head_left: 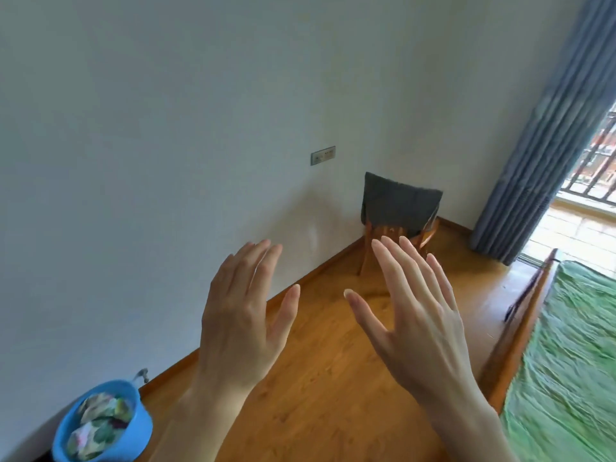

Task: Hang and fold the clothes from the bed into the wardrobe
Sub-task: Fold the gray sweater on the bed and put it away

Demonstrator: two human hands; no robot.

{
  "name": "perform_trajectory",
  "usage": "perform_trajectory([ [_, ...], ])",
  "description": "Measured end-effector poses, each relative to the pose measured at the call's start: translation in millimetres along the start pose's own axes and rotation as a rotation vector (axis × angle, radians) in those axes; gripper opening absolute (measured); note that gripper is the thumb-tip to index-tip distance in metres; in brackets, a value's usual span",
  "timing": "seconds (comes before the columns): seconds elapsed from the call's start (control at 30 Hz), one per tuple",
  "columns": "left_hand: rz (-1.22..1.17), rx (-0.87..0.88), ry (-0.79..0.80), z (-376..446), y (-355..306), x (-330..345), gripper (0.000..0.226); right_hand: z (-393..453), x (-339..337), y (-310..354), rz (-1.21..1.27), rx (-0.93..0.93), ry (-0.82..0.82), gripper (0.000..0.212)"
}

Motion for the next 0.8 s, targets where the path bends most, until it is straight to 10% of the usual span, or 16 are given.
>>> perform_trajectory([
  [0.37,-0.166,0.131,0.083,106,95,67,0.064,78,82,-14,-0.144,0.214,0.032,0.074],
  [0.8,-0.386,0.284,0.336,188,3,297,0.064,76,107,-194,-0.364,0.483,0.071,0.068],
])
Point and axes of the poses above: each hand's wrist, its own z-axis towards the middle knuckle, its own x-axis out of the palm, y = z × x, the point moved 9 cm from there along z, towards the middle knuckle, and after that the axes turned 12 degrees about -z, right-handed, at the moved point
